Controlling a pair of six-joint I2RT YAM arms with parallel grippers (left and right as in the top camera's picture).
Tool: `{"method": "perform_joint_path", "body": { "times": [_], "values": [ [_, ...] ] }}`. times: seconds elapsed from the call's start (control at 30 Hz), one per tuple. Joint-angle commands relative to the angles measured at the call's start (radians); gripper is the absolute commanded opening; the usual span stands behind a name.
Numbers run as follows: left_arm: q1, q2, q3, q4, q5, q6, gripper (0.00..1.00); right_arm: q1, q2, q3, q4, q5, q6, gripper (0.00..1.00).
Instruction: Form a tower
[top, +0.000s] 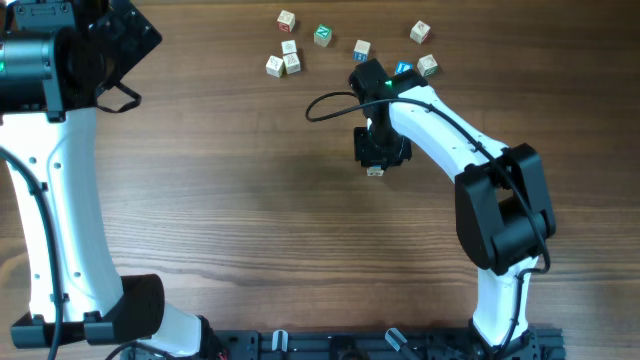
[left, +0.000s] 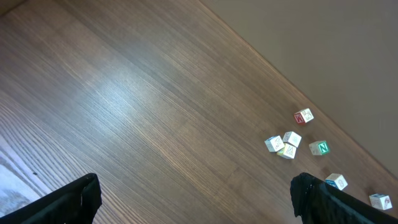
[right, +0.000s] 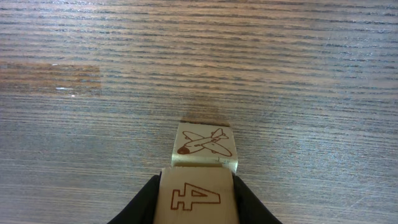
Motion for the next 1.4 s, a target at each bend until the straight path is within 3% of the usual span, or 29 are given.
{"method": "perform_joint_path", "body": {
  "times": [0.0, 0.37, 0.8, 0.97, 1.17, 1.37],
  "values": [
    [0.005, -0.018, 0.010, 0.002, -0.016, -0.014, 1.00, 0.001, -0.027, -0.005, -0.013, 0.006, 0.024, 0.27],
    [0.005, -0.018, 0.010, 0.002, -0.016, -0.014, 1.00, 0.001, -0.027, 0.007, -0.011, 0.010, 0.042, 0.28],
    [0.005, -0.018, 0.010, 0.002, -0.016, -0.014, 1.00, 0.001, -0.027, 0.003, -0.006, 0.021, 0.049, 0.36],
    [0.005, -0.018, 0.010, 0.002, -0.016, -0.014, 1.00, 0.001, -0.027, 0.003, -0.005, 0.021, 0.049, 0.42],
    [0.005, -0.018, 0.010, 0.002, -0.016, -0.014, 1.00, 0.001, -0.027, 0.003, -0.001, 0.021, 0.049, 0.59],
    [0.005, -0.018, 0.010, 0.002, -0.016, -0.014, 1.00, 0.001, -0.027, 0.003, -0.013, 0.021, 0.068, 0.55]
  ]
}}
